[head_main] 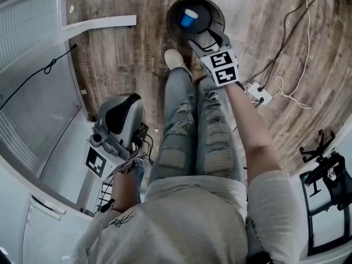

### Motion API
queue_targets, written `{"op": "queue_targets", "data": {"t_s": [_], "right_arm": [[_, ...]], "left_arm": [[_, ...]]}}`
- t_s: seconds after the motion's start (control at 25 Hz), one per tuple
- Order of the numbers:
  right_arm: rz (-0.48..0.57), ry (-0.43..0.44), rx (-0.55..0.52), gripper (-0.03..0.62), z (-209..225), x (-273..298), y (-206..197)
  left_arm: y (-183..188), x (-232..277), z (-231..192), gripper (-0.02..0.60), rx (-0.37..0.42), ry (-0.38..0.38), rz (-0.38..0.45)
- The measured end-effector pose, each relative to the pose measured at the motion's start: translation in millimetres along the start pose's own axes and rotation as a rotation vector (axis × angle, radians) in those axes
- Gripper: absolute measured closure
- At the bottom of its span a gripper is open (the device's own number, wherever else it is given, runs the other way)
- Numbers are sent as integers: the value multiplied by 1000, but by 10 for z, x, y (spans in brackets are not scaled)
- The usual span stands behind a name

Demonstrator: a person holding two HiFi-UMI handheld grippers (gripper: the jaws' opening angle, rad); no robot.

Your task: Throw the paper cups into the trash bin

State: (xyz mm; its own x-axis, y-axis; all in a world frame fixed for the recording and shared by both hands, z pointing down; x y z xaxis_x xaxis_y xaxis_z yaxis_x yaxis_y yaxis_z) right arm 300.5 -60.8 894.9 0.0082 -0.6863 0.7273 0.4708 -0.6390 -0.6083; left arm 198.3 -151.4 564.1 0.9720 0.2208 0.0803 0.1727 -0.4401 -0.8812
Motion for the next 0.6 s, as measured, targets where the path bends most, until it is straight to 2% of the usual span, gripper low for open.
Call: {"op": "queue_targets", "data": {"t_s": [0.32,0.6], "right_arm": [[48,-12,12,312,-97,-398,338],[69,5,-22,312,-204,-617,612]], "left_arm": [[289,165,227,578,55,-32,13],[479,156,333,578,76,-46,21]]}}
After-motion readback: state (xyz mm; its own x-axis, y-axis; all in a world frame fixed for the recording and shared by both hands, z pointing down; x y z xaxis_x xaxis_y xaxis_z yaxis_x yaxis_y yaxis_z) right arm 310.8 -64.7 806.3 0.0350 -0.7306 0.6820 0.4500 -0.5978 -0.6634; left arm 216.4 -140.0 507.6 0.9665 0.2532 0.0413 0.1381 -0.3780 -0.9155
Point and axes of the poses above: the fingertips, and each gripper's own axes: x forward along the fingers, z to its right, y out of its top, the point moved 1 cm from there along -x, backward along the fingers, and after that the axes turned 1 degree about z, right-handed, at the moved point
